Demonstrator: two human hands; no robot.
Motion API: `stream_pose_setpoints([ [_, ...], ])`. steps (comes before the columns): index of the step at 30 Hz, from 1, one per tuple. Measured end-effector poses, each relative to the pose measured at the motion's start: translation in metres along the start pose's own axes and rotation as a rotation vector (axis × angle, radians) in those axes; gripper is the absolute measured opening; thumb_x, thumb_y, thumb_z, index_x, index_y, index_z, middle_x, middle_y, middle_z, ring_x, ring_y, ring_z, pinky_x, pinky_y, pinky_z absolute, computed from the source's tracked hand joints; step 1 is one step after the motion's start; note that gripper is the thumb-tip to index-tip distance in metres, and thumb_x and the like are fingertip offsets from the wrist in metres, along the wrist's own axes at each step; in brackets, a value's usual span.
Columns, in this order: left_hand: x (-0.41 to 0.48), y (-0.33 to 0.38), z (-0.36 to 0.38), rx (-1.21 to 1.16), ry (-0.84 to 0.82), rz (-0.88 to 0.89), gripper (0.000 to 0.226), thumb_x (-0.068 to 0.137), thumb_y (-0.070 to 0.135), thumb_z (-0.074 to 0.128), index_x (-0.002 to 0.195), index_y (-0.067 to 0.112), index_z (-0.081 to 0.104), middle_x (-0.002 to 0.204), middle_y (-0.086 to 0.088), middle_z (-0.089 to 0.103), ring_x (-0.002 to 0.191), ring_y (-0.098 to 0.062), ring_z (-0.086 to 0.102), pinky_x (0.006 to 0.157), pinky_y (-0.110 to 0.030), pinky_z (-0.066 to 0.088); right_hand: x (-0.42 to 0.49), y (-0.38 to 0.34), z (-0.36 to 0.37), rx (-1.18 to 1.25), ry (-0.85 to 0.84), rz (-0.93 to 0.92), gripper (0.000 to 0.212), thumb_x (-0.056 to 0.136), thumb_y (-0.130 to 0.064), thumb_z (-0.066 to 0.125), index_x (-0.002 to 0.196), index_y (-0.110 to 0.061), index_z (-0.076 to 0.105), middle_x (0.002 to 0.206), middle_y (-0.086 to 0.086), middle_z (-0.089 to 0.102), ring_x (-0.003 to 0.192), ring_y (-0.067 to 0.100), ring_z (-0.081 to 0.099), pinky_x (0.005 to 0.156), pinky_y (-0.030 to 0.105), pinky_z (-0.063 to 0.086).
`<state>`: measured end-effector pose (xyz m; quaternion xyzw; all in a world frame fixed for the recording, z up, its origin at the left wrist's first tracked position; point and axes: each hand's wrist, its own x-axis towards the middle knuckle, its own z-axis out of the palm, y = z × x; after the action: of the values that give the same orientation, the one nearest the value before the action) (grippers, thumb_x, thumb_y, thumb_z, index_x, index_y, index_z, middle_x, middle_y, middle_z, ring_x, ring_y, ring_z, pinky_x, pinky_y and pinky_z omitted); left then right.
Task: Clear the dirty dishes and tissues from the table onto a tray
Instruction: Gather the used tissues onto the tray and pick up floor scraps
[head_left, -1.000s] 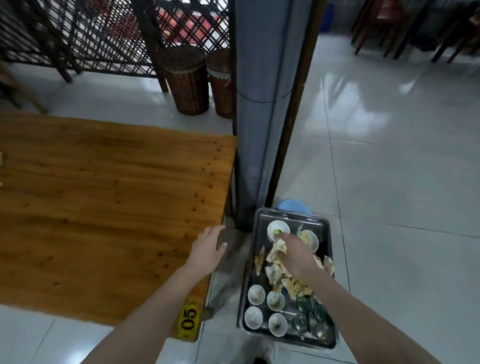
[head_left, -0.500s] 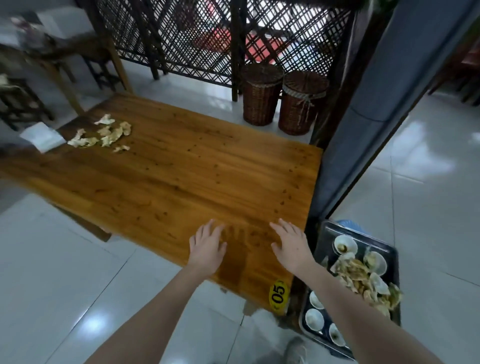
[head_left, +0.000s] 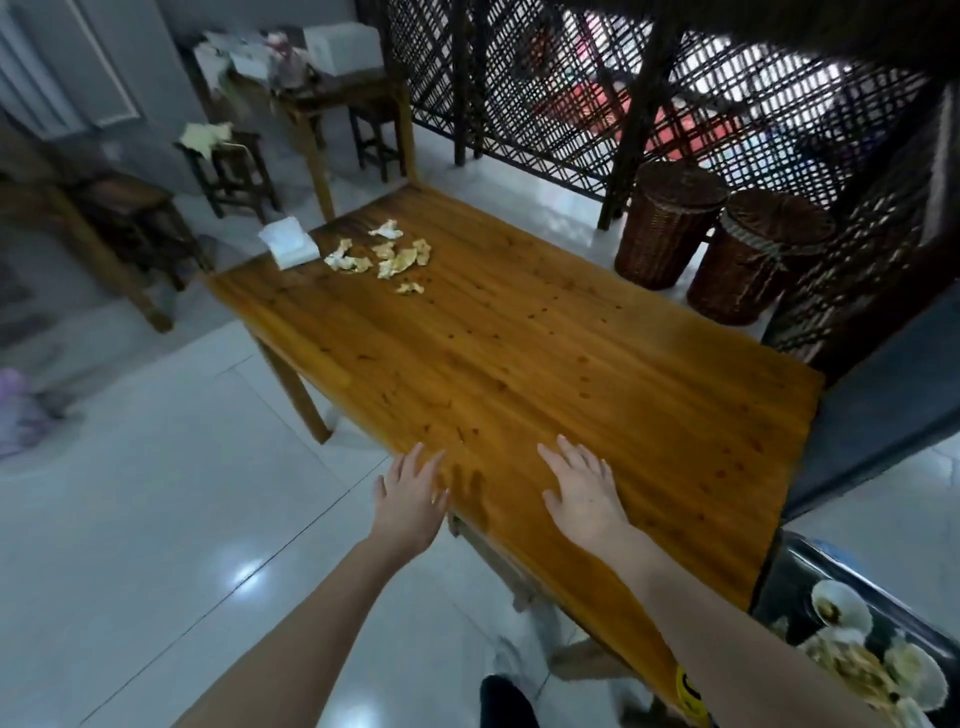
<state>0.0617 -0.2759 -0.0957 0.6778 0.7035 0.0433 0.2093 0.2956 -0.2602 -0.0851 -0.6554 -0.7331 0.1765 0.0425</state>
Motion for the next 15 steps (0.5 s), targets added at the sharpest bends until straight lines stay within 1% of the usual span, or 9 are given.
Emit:
stream_pose_setpoints([
  [6,0.022,-0.05,-0.026,-0.007,0.036,-0.087,0.055,0.1,0.039,0.038,0.15,0.029,0.016,0.16,-0.002,0.012,0.146,-0.027,0.011,0.116,-0.05,0.016,0.059,-0.054,0.012,0.006,-0.043,-0.097,0.062,0.096,-0.028,0.049,0.15,-0.032,0.018,0.158,0.0,0.016,0.145,0.023,0.013,0.117,0.044,0.008],
  [10,0.058,-0.077,-0.046,0.004,0.042,-0.131,0.056,0.1,0.04,0.038,0.15,0.029,0.016,0.16,-0.002,0.009,0.146,-0.027,0.011,0.117,-0.05,0.015,0.109,-0.087,0.015,0.009,-0.06,-0.157,0.063,0.097,-0.029,0.048,0.15,-0.031,0.015,0.158,-0.001,0.014,0.145,0.023,0.012,0.117,0.044,0.006],
  [15,0.118,-0.115,-0.08,0.069,0.039,-0.179,0.056,0.1,0.042,0.036,0.151,0.029,0.017,0.16,-0.002,0.008,0.146,-0.029,0.01,0.116,-0.052,0.015,0.176,-0.121,0.004,0.063,-0.062,-0.198,0.062,0.097,-0.026,0.048,0.15,-0.03,0.017,0.158,0.0,0.016,0.145,0.024,0.012,0.118,0.046,0.006],
])
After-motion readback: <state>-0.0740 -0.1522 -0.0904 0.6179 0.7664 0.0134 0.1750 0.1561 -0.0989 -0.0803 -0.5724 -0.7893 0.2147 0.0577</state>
